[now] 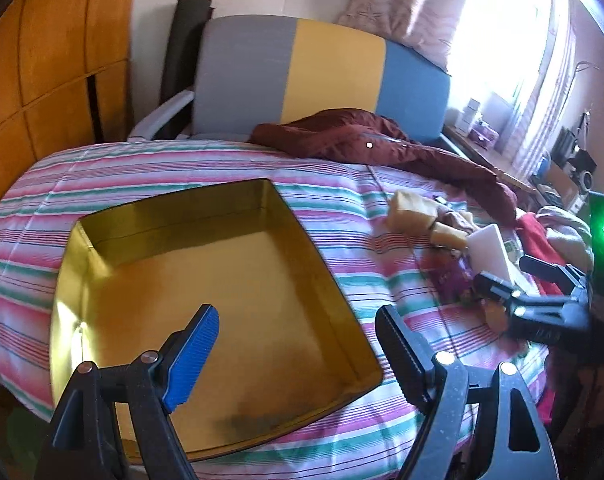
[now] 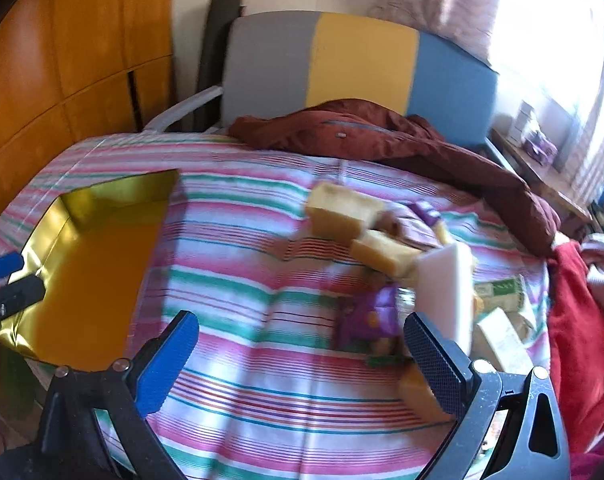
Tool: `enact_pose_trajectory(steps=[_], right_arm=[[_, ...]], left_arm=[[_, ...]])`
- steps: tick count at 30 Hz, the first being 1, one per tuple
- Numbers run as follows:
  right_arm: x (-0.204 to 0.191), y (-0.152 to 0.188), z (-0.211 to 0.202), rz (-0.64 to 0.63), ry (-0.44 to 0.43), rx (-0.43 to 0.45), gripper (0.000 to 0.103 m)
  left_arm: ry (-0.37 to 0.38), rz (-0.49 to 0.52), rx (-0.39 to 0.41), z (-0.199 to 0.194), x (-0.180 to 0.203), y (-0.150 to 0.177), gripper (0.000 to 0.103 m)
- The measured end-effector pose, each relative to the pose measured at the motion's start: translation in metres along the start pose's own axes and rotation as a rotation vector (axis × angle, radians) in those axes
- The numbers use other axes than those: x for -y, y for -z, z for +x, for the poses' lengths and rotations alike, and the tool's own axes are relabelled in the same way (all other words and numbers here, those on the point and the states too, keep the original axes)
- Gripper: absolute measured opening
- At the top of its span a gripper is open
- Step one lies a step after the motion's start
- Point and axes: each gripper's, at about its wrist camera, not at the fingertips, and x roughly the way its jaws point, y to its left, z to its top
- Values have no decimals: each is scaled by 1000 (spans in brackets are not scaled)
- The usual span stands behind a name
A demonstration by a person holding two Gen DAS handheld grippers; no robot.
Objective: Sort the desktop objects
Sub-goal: 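Move both tools from the gold tray toward the pile of items, then grasp the white block with the left tool while the right tool grasps the white paper box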
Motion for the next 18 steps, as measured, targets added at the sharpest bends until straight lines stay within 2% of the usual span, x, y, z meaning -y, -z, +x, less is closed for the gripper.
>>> enact_pose_trajectory(steps=[9, 12, 18], right_arm=[[114, 0, 1, 170, 121, -51, 103], [152, 6, 9, 241, 114, -89, 103], [199, 16, 32, 312, 116, -134, 101]], left_arm=[[127, 74, -33, 12, 36, -5, 88], [186, 96, -16, 15, 49, -8, 88], [182, 187, -25, 25, 85, -15, 89]])
